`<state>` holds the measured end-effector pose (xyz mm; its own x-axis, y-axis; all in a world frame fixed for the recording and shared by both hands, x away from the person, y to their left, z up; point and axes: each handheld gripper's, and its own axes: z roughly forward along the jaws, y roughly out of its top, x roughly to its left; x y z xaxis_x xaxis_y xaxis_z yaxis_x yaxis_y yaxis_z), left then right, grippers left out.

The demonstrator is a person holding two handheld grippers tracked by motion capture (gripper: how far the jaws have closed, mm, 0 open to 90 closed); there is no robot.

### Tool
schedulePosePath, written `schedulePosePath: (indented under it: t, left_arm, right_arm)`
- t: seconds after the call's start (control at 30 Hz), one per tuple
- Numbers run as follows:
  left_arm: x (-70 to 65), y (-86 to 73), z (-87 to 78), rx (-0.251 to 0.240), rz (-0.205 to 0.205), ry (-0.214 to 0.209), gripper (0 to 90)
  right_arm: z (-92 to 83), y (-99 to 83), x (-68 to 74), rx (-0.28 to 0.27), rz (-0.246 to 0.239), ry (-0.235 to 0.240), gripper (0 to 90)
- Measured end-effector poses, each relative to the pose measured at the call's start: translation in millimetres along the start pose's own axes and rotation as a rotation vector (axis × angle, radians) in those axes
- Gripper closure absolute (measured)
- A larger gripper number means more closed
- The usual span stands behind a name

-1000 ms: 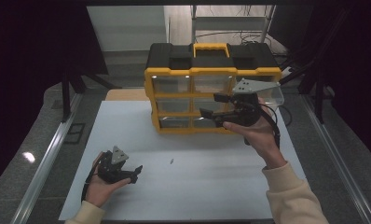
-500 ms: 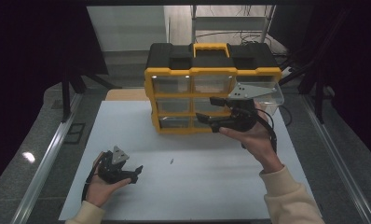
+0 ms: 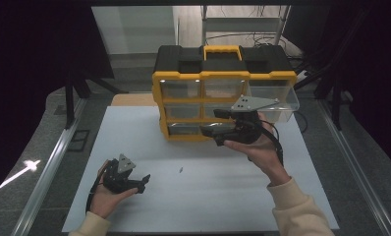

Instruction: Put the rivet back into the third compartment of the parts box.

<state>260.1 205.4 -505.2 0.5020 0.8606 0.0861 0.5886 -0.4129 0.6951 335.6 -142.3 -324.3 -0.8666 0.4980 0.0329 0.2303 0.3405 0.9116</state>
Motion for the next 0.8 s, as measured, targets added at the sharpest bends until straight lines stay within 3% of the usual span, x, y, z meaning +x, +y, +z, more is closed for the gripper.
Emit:
schedulePosePath:
  t: [0.8]
  left_arm:
    - [0.0, -0.5, 0.7, -0.003, -0.003, 0.001, 9.7]
  right_arm:
    - [46.4, -48.2, 4.3, 0.105, 0.017, 0.036, 26.7]
